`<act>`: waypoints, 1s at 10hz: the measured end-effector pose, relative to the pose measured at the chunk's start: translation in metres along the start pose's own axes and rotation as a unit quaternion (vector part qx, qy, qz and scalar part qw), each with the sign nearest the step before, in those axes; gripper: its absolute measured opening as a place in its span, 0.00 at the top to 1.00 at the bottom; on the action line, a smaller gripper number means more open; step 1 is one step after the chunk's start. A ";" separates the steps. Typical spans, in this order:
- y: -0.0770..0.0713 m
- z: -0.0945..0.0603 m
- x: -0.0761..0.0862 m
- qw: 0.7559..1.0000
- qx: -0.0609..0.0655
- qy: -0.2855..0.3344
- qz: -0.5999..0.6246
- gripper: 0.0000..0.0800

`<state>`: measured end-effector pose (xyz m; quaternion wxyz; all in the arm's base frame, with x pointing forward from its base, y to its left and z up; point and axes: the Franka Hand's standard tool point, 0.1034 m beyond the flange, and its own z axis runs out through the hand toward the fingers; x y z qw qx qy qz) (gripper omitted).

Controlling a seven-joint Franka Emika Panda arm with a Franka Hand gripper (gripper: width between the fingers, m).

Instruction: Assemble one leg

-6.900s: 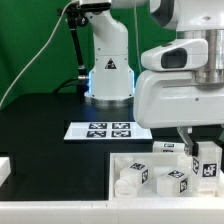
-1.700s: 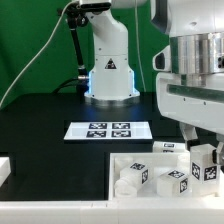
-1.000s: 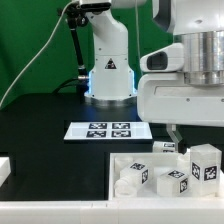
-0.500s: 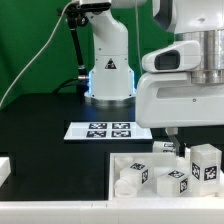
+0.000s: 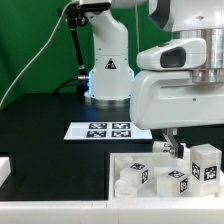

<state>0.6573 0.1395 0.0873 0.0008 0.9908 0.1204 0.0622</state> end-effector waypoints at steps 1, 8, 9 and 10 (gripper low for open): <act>0.000 0.000 0.000 1.000 0.000 0.000 0.000 0.35; -0.002 0.000 0.000 0.981 0.004 0.012 0.193 0.65; -0.001 0.000 0.000 0.966 0.006 0.012 0.259 0.65; -0.001 0.000 -0.001 0.950 0.008 0.011 0.312 0.65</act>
Offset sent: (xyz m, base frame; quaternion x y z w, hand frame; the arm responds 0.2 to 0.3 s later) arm 0.0000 0.0000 0.0000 0.0000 0.0000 0.0650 0.9979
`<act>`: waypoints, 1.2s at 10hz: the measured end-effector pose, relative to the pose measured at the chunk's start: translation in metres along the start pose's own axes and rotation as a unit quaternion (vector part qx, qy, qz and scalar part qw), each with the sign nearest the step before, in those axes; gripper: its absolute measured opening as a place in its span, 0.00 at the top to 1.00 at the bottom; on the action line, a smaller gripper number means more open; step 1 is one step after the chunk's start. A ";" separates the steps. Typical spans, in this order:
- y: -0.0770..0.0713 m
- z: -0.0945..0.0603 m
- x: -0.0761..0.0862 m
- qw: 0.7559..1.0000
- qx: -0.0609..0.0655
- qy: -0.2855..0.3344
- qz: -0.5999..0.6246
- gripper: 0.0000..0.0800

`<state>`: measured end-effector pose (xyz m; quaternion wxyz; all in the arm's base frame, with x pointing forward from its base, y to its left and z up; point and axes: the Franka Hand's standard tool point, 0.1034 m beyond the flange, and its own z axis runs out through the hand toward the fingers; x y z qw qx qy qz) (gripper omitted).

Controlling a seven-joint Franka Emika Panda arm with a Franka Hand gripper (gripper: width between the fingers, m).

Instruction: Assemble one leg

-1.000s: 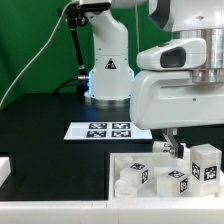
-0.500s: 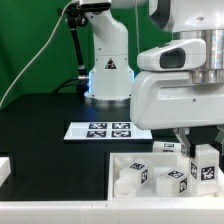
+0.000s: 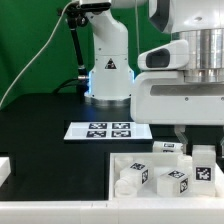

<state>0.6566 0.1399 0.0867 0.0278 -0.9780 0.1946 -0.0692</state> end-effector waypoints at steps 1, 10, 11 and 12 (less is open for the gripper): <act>0.000 0.000 0.000 0.999 0.003 -0.002 0.050 0.65; -0.001 0.001 -0.003 0.924 0.011 -0.021 0.382 0.65; -0.001 0.001 -0.003 0.925 0.011 -0.022 0.380 0.58; -0.001 0.002 -0.003 0.928 0.011 -0.022 0.372 0.41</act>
Offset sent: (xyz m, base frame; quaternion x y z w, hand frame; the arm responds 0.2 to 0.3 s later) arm -0.0006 -0.0008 -0.0070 0.0084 -0.0093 0.2716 0.9623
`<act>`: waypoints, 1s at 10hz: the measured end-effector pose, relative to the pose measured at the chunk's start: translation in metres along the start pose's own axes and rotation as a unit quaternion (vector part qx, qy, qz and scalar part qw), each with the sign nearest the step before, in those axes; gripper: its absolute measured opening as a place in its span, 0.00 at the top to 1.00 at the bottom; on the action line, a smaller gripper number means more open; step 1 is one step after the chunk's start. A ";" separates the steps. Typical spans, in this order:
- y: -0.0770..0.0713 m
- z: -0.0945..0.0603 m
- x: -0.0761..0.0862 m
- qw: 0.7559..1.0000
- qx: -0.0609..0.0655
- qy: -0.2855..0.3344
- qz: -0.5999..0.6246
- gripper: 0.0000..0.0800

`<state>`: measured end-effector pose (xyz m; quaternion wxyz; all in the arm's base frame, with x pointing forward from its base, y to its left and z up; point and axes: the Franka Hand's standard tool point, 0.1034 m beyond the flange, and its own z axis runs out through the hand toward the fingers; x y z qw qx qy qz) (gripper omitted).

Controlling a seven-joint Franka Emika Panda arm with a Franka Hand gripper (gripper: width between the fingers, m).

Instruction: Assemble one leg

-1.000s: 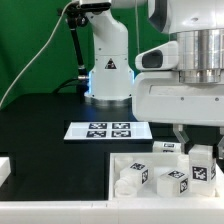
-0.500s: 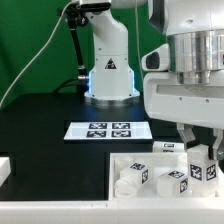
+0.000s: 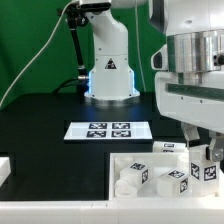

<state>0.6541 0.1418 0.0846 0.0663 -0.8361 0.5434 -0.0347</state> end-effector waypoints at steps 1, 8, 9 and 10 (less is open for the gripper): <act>0.000 0.000 0.001 1.000 0.000 0.001 -0.026 0.41; 0.001 0.000 0.002 0.922 -0.009 0.005 -0.388 0.19; 0.001 0.000 0.003 0.908 -0.009 0.005 -0.418 0.19; 0.002 0.000 0.004 0.901 -0.010 0.005 -0.434 0.19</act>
Offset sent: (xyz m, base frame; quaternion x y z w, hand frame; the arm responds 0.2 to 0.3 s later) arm 0.0008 -0.0006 0.0042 -0.0275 0.0065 -0.3024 0.9528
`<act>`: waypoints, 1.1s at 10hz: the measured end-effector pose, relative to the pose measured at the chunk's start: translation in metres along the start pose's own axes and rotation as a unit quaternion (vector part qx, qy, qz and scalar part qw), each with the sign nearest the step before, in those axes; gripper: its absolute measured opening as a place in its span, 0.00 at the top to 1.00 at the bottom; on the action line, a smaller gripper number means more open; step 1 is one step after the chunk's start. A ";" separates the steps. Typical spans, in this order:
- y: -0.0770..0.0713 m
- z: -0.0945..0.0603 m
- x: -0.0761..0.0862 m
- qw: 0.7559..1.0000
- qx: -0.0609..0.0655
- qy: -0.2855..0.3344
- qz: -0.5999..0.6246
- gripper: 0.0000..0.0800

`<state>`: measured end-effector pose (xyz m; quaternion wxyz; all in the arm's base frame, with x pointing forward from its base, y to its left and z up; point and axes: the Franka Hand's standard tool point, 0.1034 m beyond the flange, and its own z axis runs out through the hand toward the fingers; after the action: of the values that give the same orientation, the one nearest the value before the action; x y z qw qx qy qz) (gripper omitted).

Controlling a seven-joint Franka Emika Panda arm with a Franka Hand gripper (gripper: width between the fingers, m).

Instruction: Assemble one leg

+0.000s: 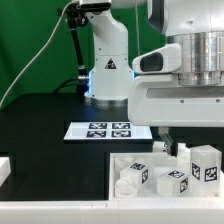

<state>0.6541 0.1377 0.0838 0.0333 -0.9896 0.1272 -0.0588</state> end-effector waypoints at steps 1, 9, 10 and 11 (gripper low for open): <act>0.001 0.000 0.000 0.999 -0.001 0.000 -0.045 0.19; 0.004 0.002 0.000 0.953 -0.028 0.002 -0.301 0.19; 0.003 0.001 0.000 0.956 -0.028 0.003 -0.292 0.19; 0.004 0.001 0.001 0.956 -0.028 0.003 -0.292 0.33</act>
Offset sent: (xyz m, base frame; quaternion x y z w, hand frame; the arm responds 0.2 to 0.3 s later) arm 0.0019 0.0065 -0.0014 -0.0070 0.0021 -0.2332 0.9724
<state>0.6539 0.1341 0.0822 -0.0133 -0.9840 -0.1652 -0.0650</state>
